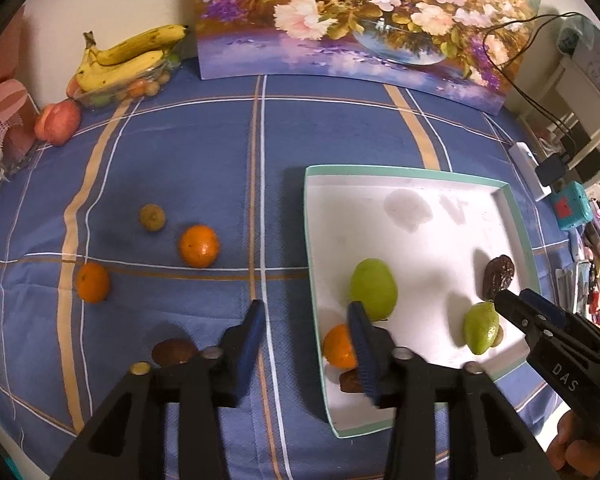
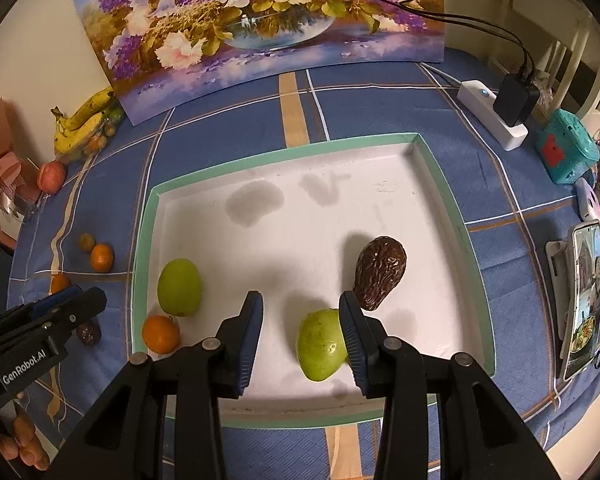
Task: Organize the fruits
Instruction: 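Open the right tool to release the pear while the left tool releases the orange in the tray, then withdraw both open tools from the tray toward the remaining fruits, then grasp the dark avocado with the right tool while the left tool grasps another orange, then carry the avocado over the tray with the right tool while the left tool carries the orange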
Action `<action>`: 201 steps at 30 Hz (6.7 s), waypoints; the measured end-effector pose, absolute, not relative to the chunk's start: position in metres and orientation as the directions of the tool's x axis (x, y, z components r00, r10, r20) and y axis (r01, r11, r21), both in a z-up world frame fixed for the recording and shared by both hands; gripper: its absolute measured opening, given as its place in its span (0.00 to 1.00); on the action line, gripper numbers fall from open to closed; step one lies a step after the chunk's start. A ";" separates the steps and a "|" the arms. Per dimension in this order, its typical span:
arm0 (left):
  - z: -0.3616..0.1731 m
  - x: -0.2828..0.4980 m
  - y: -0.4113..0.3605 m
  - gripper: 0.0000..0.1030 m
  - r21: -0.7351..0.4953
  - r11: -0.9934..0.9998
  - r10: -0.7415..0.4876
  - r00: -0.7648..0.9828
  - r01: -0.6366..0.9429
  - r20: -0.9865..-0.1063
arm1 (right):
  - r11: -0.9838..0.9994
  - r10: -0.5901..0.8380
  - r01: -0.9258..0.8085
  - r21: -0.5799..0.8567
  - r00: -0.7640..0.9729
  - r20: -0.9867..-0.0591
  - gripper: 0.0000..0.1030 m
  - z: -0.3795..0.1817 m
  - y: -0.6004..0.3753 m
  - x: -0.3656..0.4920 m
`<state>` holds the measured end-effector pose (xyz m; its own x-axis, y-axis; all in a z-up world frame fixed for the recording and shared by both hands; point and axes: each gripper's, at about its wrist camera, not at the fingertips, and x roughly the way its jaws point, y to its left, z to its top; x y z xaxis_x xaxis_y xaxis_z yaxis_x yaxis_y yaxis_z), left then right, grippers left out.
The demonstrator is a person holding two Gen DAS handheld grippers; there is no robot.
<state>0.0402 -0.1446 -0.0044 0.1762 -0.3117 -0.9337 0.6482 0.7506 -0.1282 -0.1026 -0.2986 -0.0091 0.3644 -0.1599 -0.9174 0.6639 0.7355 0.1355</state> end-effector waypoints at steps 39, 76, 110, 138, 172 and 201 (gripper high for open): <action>-0.005 0.070 -0.108 1.00 -0.035 0.812 -0.280 0.336 0.582 -0.899 | 0.774 -0.204 0.615 0.150 0.467 -0.861 0.94 -0.008 -0.286 -0.097; 0.028 0.172 0.066 0.98 -0.260 0.928 -0.350 0.388 0.267 -0.853 | 0.904 0.001 0.324 0.279 0.652 -0.759 0.91 0.021 -0.184 -0.012; -0.074 0.186 0.010 0.76 -0.228 0.904 -0.294 0.138 0.362 -0.946 | 0.963 0.124 0.176 0.206 0.387 -0.914 0.64 -0.065 -0.104 0.051; -0.041 0.173 -0.001 0.38 -0.270 0.879 -0.361 0.177 0.392 -0.916 | 0.964 0.120 0.168 0.207 0.417 -0.901 0.41 -0.050 -0.111 0.038; 0.002 0.106 -0.074 0.38 -0.198 0.819 -0.368 0.229 0.539 -0.901 | 0.812 -0.160 0.569 0.128 0.428 -0.890 0.41 0.001 -0.253 -0.052; -0.010 0.052 -0.190 0.38 -0.138 0.666 -0.412 0.207 0.733 -0.887 | 0.680 -0.252 0.721 0.134 0.401 -0.881 0.41 -0.010 -0.331 -0.097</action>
